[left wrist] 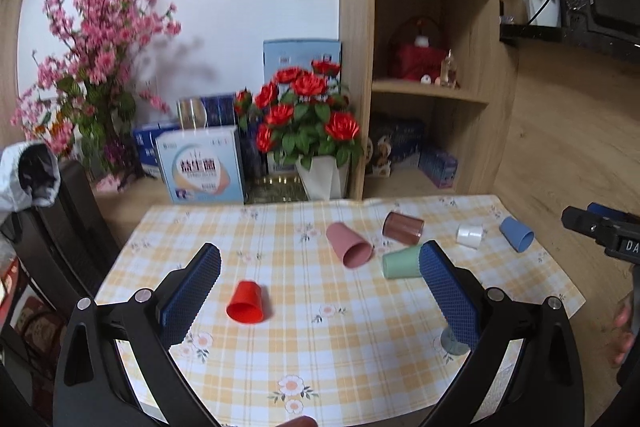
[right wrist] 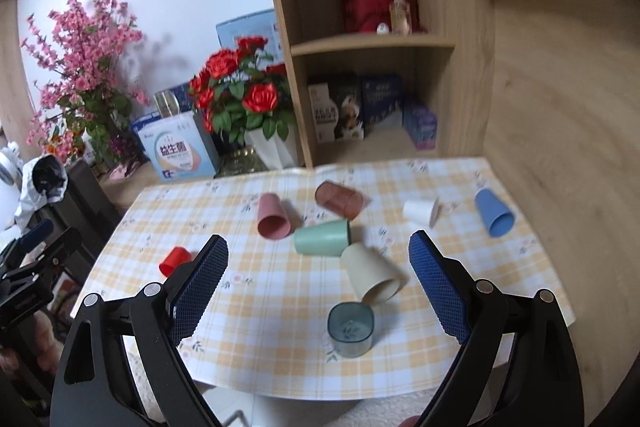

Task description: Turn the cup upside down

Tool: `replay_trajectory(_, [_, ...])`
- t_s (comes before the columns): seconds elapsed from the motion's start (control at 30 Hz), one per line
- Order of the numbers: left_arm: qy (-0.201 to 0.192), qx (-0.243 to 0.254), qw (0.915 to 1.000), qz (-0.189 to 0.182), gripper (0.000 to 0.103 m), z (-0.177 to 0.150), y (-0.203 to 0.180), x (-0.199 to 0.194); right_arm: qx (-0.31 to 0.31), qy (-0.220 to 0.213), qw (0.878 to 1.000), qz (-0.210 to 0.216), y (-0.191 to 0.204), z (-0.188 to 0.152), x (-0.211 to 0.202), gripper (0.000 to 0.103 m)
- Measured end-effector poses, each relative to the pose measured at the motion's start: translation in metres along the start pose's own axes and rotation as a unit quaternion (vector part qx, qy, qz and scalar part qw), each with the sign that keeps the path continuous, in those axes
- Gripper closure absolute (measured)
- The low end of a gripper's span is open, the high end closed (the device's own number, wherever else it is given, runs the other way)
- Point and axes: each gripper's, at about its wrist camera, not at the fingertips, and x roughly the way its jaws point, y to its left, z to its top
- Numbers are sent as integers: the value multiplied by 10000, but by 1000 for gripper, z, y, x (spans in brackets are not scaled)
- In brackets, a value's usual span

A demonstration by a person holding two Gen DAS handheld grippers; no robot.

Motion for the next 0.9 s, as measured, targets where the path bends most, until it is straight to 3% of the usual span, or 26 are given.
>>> replay_trajectory(0.33, [-117,109,9998,-78,6,12,-8,-21,-103,-189,9995,-217,-2,10,-36,14])
replay_trajectory(0.9, [-163,56,9998,-88,6,16,-10,-31,-213,-399,9986,-278,3,11,-49,14])
